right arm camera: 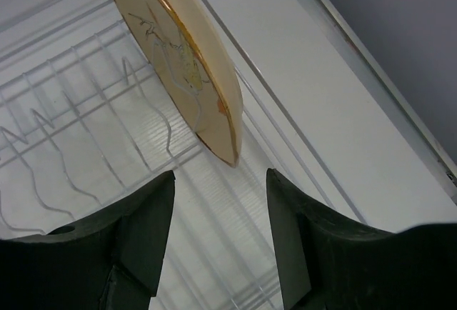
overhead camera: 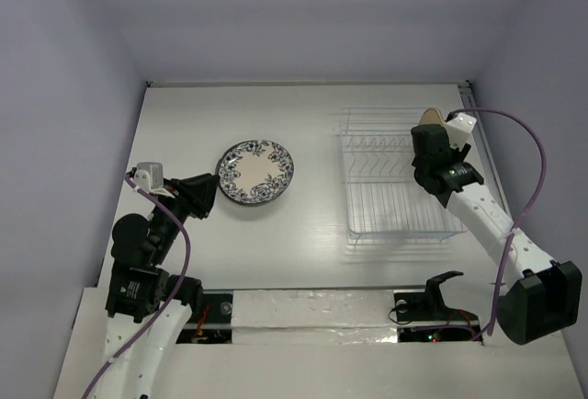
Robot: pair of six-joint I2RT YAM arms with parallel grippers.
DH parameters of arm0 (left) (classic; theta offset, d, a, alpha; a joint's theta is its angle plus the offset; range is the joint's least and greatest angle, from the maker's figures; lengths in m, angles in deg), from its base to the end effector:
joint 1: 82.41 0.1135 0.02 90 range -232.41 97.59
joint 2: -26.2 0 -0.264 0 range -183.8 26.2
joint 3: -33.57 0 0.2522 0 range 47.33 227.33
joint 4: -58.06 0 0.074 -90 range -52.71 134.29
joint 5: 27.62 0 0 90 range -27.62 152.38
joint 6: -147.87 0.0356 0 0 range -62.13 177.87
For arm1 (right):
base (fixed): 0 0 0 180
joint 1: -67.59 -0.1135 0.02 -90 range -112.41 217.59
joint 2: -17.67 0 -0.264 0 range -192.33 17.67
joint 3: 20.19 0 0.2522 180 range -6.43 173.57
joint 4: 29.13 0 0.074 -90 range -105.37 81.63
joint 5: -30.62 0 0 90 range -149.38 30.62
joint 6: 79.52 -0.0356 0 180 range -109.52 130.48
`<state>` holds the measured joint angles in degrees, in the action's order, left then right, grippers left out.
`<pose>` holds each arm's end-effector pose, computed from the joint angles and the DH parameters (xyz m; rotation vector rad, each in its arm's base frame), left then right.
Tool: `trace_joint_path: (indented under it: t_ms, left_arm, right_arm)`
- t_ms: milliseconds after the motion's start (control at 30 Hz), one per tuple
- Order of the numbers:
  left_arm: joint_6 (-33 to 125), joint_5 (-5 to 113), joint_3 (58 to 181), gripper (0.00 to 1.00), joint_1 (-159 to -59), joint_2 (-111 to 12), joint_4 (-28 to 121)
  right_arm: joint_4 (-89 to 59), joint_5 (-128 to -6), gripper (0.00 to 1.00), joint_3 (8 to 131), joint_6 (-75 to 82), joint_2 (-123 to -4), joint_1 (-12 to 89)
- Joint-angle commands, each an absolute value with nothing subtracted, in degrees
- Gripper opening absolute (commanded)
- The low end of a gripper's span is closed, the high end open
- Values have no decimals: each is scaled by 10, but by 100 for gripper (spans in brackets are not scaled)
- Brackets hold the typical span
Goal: Unload the plates from the dish rack
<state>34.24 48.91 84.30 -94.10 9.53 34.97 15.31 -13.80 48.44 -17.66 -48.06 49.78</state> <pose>0.0793 -0.0249 0.3511 0.0539 1.4168 -0.6742 0.2338 0.0484 0.3013 0.5694 2.0024 -0.4319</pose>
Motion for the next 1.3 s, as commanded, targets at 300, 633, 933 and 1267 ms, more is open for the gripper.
trace_joint_path:
  t_ms: [300,633,933,1267]
  left_arm:
    - [345,490,843,23,-955,100,367]
    - [346,495,845,23,-955,107,366]
    - [346,497,845,23,-955,112,364]
    - [346,503,847,23,-960,118,362]
  right_arm:
    - [90,-166,50,532,-133,-555,585]
    - [92,-147,35,586,-100,-621,585]
    - [99,-135,32,594,-90,-636,585]
    - [151,-132,0,625,-82,-633,585]
